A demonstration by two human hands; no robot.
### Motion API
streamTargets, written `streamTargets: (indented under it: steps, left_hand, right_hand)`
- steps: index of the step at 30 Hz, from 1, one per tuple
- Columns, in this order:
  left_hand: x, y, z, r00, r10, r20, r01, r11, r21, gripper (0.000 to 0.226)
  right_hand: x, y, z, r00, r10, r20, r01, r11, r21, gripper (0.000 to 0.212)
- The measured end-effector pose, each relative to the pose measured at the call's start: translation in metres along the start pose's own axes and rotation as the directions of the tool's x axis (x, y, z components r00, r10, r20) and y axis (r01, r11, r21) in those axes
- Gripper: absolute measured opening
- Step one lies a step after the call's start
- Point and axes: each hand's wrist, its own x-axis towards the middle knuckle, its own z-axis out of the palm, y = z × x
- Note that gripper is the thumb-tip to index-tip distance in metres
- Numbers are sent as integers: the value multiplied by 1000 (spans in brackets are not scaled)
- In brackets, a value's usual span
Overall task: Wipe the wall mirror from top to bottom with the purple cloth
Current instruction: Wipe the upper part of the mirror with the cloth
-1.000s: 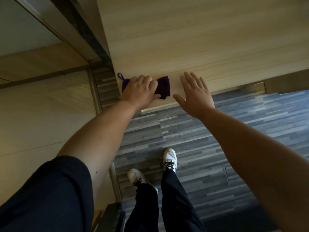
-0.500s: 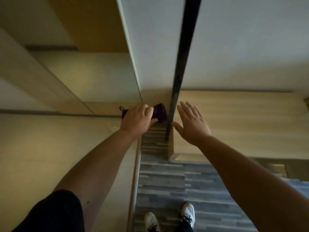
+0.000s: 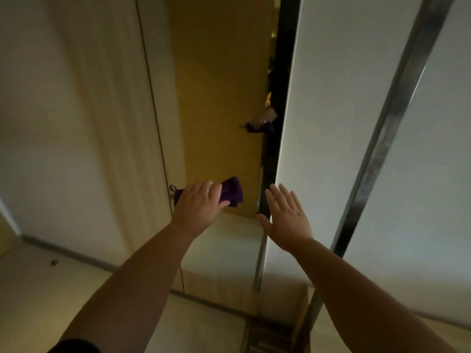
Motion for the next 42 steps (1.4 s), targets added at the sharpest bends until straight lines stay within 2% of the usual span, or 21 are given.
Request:
streamTargets:
  steps: [6,10,19,26,30,34,38,42]
  left_hand:
    - [51,-70,-33,992,-36,-119,48,994,94,52]
    - [83,-103,-36,984,-20,-180,51,984,172,50]
    - [184,-189,-13,960,-7,-279,80,965,249,50]
    - [253,-248,-2,937,-33,-347,128,959,255,49]
    - [284,-278,20,935,-15,-355,102,968,229,51]
    - [314,-309,44,914,41,-404,49,976,211,51]
    - [346,-339,59,847,99,-522,-4,984,181,44]
    - [373,-371,68,778,160,-607,-64,982,177,47]
  right_hand:
    - [78,-16,-63,978,-85,-191,76,996,-51,75]
    - [131,-24,-82,949,-132,-286,115,990,-78,77]
    - [280,-19,-103,884,-201,-423,167,979,-115,80]
    - [374,-17,-134,820,-262,-509,173,961,-216,69]
    - [413,-18,-134,802,-259,-538,123,953,-277,75]
    - [442,-24,-128,791,-254,-556,73,943,-326,72]
    - [465,-37,-134,763,-208,-613,-16,941,-339,68]
    - [491,-54,-143,724,-205,-659,-80,923,-375,66]
